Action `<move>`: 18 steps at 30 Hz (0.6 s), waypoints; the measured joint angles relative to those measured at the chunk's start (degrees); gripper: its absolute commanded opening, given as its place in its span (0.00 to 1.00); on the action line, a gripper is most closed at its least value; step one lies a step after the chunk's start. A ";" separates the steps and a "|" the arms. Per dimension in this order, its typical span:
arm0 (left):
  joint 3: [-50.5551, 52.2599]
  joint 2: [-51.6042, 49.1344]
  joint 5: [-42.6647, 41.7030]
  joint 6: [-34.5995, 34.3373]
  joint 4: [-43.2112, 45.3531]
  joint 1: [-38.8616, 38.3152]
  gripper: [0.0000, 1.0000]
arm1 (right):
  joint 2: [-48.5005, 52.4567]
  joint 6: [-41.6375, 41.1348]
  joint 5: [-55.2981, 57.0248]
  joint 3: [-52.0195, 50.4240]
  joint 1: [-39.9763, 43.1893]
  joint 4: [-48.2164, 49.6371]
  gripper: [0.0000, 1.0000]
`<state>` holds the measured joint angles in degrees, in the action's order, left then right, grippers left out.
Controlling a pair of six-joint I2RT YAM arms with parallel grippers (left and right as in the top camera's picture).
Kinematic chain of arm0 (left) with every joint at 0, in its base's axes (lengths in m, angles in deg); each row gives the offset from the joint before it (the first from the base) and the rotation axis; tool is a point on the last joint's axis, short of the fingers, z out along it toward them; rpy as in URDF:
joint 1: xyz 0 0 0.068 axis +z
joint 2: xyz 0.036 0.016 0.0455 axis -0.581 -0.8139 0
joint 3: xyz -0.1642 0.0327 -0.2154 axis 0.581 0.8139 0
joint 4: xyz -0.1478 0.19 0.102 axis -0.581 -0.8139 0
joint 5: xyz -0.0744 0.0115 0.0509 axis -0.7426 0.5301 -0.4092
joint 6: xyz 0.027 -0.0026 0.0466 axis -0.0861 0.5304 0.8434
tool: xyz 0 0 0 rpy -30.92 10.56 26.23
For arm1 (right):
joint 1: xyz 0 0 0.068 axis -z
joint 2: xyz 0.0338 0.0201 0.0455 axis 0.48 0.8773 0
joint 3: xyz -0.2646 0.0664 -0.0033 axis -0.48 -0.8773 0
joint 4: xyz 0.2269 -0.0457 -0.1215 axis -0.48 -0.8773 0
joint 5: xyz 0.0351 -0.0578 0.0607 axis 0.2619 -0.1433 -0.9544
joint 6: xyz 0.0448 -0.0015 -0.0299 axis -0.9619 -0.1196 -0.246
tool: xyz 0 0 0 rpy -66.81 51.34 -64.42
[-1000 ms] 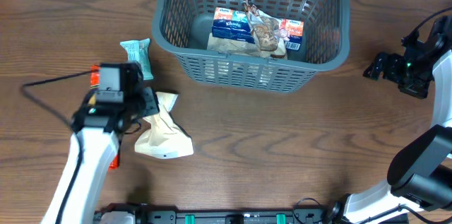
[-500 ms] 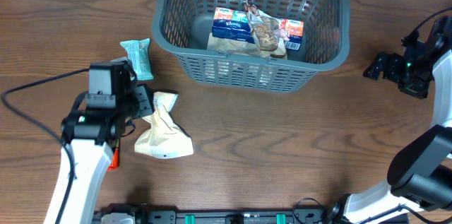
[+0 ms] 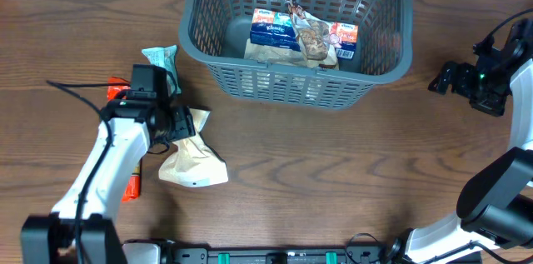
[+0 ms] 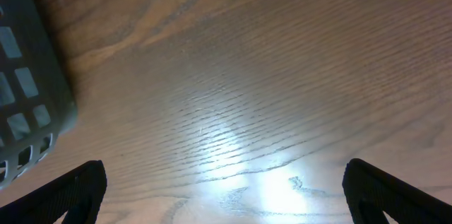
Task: Pack container
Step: 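Close the left gripper on the top of the cream paper bag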
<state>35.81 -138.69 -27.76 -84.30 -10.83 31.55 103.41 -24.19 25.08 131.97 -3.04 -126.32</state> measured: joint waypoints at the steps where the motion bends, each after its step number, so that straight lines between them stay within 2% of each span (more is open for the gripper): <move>1: 0.24 -0.94 0.00 0.00 0.24 0.00 0.73 | 0.00 0.02 0.00 0.00 0.00 0.02 0.99; 12: 5.27 -5.03 -0.28 -0.07 6.99 -2.05 0.74 | 0.00 0.02 -0.96 0.00 0.00 0.00 0.99; 13: 5.79 -5.03 -0.31 -0.04 7.56 -2.36 0.79 | 0.00 0.02 -1.05 0.00 0.00 0.02 0.99; 16: 7.89 -5.03 -0.31 -0.26 9.29 -3.26 0.86 | 0.00 0.00 -1.14 0.00 0.00 0.02 0.99; 18: 8.83 -5.03 -0.33 -0.17 9.68 -3.34 0.95 | 0.00 0.00 -1.16 0.00 0.00 0.00 0.99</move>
<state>44.64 -143.72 -28.09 -84.48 -1.15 28.21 103.41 -24.19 23.92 131.97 -3.04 -126.32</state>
